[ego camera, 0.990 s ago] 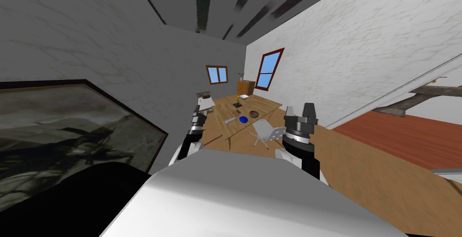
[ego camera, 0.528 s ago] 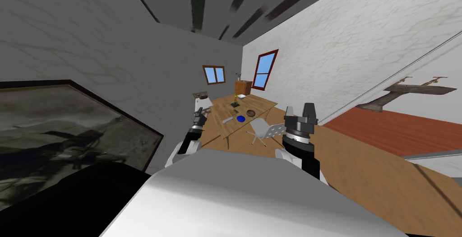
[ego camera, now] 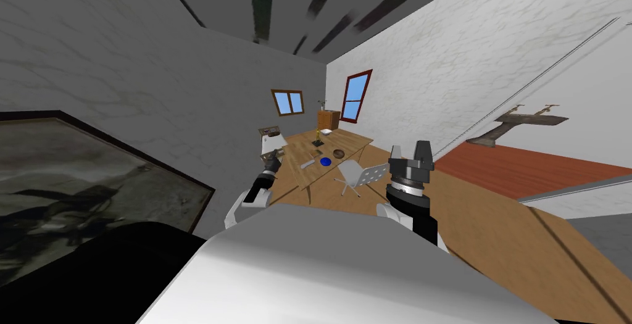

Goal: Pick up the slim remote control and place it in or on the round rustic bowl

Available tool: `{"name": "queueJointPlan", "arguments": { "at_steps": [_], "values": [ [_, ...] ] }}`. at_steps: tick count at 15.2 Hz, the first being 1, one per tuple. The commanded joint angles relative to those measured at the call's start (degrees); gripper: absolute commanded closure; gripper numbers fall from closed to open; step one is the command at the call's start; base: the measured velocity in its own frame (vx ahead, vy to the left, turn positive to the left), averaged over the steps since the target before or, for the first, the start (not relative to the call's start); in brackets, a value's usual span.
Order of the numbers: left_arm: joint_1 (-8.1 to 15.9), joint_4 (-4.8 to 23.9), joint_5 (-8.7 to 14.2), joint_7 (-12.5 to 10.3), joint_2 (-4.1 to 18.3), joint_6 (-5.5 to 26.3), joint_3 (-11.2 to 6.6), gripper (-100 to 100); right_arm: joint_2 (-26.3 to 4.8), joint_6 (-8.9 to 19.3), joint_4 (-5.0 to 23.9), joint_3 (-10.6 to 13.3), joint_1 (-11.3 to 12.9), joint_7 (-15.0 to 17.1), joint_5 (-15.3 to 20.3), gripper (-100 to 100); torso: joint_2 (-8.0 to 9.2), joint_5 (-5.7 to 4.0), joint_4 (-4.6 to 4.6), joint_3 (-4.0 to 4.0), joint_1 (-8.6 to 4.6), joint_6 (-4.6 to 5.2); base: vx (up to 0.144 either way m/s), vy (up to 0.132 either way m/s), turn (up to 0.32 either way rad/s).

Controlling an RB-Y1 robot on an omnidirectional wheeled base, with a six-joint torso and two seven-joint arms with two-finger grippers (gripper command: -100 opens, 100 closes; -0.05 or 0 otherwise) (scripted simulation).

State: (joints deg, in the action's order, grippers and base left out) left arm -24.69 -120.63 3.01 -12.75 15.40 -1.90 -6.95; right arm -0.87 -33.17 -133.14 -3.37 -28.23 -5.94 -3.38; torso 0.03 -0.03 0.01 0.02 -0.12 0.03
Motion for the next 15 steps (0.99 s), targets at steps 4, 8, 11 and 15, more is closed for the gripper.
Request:
{"name": "queueJointPlan", "arguments": {
  "at_steps": [4,8,11,15],
  "values": [
    [1.6,3.8,0.7,-1.3,2.5,6.0,-1.9,-100,0.0,0.0,0.0,0.0,0.0,0.0,0.0,0,-0.01,0.01,0.0,0.0,0.0,0.0,-0.007,-0.036,-0.102],
    [3.9,8.5,1.8,-2.6,5.3,12.0,-4.24,-100,0.0,0.0,0.0,0.0,0.0,0.0,0.0,0,-0.06,-0.01,-0.01,-0.03,-0.04,0.0,0.007,-0.046,-0.166],
    [5.1,10.9,2.5,-3.3,6.6,15.0,-5.47,-100,0.0,0.0,0.0,0.0,0.0,0.0,0.0,0,-0.07,0.0,-0.02,-0.04,-0.01,0.0,0.01,-0.033,-0.118],
    [6.3,13.5,3.2,-4.0,8.0,18.9,-6.72,-100,0.0,0.0,0.0,0.0,0.0,0.0,0.0,0,-0.08,0.0,-0.02,-0.05,0.0,-0.01,0.014,-0.027,-0.117]
  ]
}}
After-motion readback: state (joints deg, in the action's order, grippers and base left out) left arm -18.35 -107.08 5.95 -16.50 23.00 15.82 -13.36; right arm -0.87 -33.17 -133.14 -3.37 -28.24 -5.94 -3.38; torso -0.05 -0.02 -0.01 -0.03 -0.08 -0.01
